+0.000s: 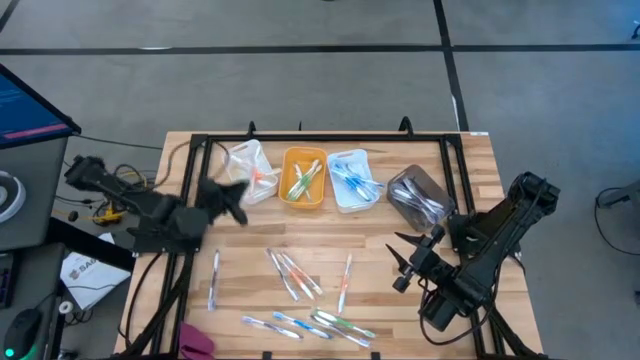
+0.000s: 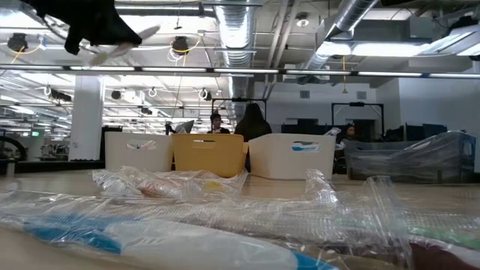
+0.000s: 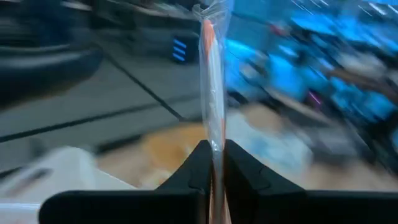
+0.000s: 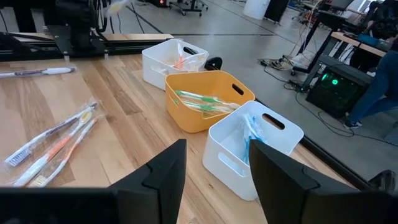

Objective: Pick & Place Toothbrushes
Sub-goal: Put the white orange toothbrush into the left white bin

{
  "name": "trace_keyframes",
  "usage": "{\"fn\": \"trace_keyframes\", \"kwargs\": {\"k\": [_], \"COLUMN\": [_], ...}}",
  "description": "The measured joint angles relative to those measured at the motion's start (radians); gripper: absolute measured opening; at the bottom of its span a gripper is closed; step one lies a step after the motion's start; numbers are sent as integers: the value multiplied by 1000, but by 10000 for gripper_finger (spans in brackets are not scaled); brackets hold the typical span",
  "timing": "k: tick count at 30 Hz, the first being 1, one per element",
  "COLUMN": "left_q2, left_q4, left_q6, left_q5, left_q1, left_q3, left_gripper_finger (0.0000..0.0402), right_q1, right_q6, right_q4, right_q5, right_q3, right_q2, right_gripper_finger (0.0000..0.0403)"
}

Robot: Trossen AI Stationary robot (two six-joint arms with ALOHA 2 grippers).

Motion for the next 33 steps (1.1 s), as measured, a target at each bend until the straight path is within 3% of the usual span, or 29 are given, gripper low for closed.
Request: {"fn": "trace_keyframes", "kwargs": {"k": [3, 7, 15, 22, 28, 33], "left_q2": [-56, -54, 148, 368, 455, 518], "left_q4": [0, 4, 19, 98, 180, 180], "left_q6": [1, 1, -57, -70, -24, -33], "left_q5": [-27, 16, 179, 253, 384, 415], "left_q1": [118, 271, 519, 670, 780, 818], "left_q3": [0, 0, -1, -1, -1, -1], "left_gripper_finger": [15, 16, 19, 20, 21, 21], "right_q1": [0, -1, -49, -56, -56, -56], "right_q6": [-1, -49, -69, -80, -80, -80], "right_q4": [0, 42, 82, 86, 85, 85], "right_q5": [0, 0, 0, 0, 0, 0], "right_q3": [0, -24, -64, -64, -64, -64], "right_q2": [0, 0, 0, 0, 0, 0], "right_gripper_finger": [169, 168, 169, 166, 169, 167]}}
